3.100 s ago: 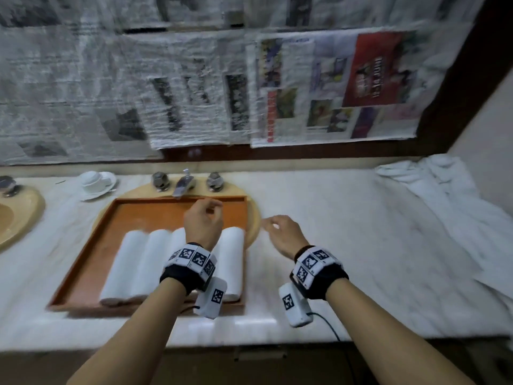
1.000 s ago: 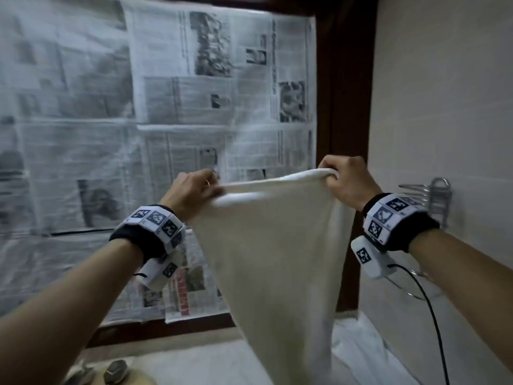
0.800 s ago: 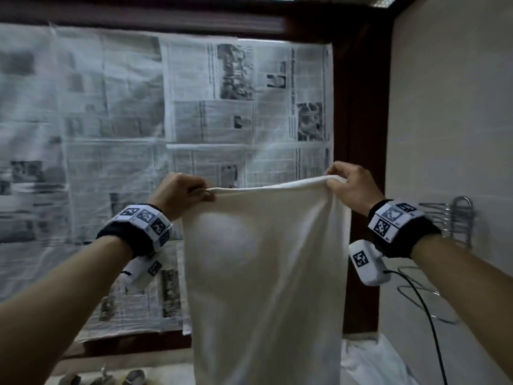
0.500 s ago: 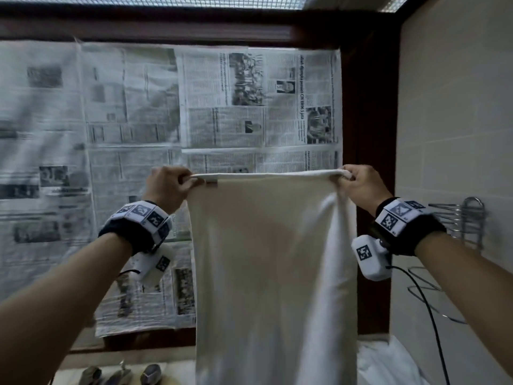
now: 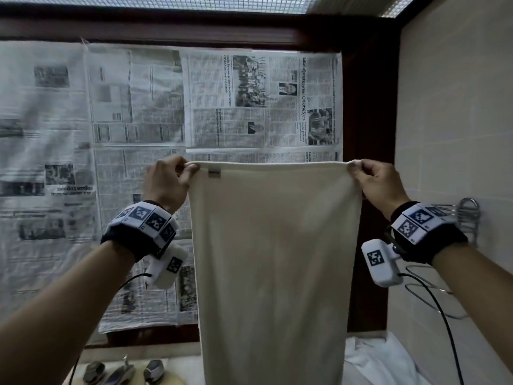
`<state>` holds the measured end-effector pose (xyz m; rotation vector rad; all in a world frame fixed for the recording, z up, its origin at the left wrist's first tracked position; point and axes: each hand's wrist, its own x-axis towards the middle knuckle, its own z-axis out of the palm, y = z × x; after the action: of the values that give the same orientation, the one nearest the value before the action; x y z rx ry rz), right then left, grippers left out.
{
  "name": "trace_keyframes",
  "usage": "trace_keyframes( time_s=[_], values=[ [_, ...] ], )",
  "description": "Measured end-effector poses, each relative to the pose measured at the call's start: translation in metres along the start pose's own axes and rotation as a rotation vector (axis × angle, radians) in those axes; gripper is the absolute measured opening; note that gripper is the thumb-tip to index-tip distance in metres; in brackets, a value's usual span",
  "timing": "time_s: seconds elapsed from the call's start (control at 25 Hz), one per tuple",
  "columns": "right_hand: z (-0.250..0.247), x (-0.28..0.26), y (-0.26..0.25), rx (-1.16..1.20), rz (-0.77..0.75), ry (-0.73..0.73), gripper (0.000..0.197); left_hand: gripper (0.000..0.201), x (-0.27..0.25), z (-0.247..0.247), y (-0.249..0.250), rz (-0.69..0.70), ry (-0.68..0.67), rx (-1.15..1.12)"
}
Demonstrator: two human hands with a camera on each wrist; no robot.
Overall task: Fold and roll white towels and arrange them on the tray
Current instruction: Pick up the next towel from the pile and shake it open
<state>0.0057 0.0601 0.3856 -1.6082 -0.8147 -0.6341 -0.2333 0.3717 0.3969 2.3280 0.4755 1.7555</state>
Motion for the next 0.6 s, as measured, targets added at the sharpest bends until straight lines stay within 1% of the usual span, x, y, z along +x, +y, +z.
trace_keyframes(
  time_s=[0.08,0.12,0.2,0.24,0.32,0.4,0.48,0.6],
  values=[
    [-0.003,-0.013,-0.007,0.101,0.034,0.039,0.02,0.024,-0.01,-0.009,0.013,-0.057,-0.003,-0.139],
    [-0.006,-0.019,-0.015,0.171,0.05,0.044,0.021,0.024,-0.015,-0.016,0.022,-0.108,-0.019,-0.267],
    [-0.012,-0.031,-0.034,0.309,0.053,0.004,0.021,0.025,-0.023,-0.033,0.042,-0.203,-0.071,-0.546],
    [-0.015,-0.037,-0.045,0.358,0.047,-0.021,0.02,0.024,-0.026,-0.042,0.05,-0.217,-0.101,-0.643],
    [-0.023,-0.045,-0.065,0.384,0.027,-0.036,0.017,0.021,-0.026,-0.056,0.063,-0.222,-0.132,-0.782],
    [-0.029,-0.051,-0.079,0.398,0.037,-0.047,0.018,0.017,-0.022,-0.059,0.069,-0.259,-0.141,-0.873],
    [-0.03,-0.052,-0.081,0.433,0.073,-0.056,0.019,0.015,-0.019,-0.05,0.069,-0.303,-0.155,-0.919],
    [-0.019,-0.051,-0.059,0.411,0.149,-0.089,0.018,0.022,-0.025,-0.021,0.055,-0.379,-0.206,-0.932]
  ],
)
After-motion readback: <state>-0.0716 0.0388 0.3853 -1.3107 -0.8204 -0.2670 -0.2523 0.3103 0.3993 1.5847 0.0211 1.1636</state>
